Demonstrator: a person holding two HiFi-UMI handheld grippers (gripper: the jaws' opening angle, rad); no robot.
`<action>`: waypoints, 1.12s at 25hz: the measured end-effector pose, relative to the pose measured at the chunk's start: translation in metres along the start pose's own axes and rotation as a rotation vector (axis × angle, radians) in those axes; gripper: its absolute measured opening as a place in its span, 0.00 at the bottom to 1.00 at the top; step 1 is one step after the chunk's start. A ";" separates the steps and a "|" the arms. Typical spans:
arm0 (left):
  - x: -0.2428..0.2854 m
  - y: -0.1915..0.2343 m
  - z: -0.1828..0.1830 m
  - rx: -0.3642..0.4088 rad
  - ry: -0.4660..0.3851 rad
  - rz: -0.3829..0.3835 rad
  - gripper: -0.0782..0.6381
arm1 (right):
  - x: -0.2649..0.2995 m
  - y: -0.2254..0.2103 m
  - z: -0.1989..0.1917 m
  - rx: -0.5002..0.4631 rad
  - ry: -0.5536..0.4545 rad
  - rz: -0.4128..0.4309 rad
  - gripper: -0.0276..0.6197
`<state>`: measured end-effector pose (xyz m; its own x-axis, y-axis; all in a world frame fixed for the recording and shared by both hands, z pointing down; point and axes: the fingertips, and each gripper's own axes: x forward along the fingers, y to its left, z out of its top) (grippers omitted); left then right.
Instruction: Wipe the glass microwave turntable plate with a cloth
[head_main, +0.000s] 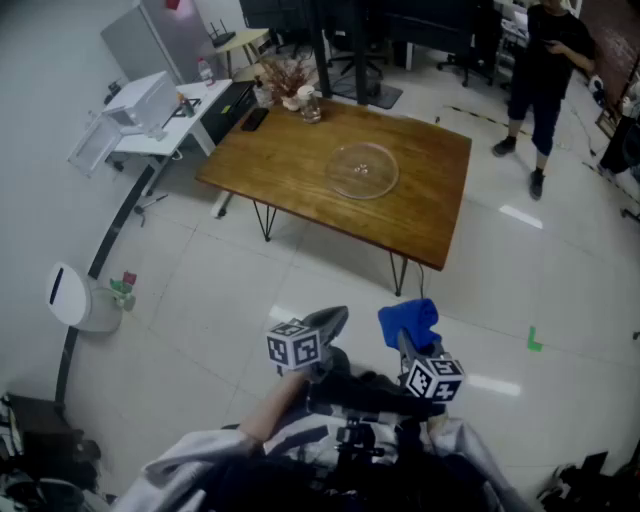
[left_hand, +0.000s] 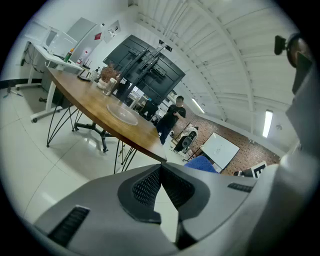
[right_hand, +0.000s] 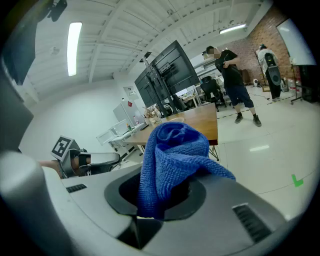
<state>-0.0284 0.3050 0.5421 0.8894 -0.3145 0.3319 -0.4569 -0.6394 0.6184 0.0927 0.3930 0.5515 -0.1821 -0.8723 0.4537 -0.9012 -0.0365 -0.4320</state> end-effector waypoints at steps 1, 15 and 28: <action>0.001 0.003 0.001 -0.002 -0.003 0.005 0.10 | 0.003 0.000 0.002 -0.002 0.001 0.002 0.17; 0.044 0.068 0.076 0.009 0.008 -0.028 0.10 | 0.082 0.000 0.050 0.036 0.012 -0.049 0.17; 0.082 0.153 0.177 -0.010 0.038 -0.074 0.10 | 0.175 0.017 0.112 0.067 -0.002 -0.148 0.17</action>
<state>-0.0219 0.0572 0.5382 0.9195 -0.2397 0.3117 -0.3903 -0.6527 0.6494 0.0897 0.1850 0.5368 -0.0482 -0.8562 0.5145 -0.8899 -0.1971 -0.4114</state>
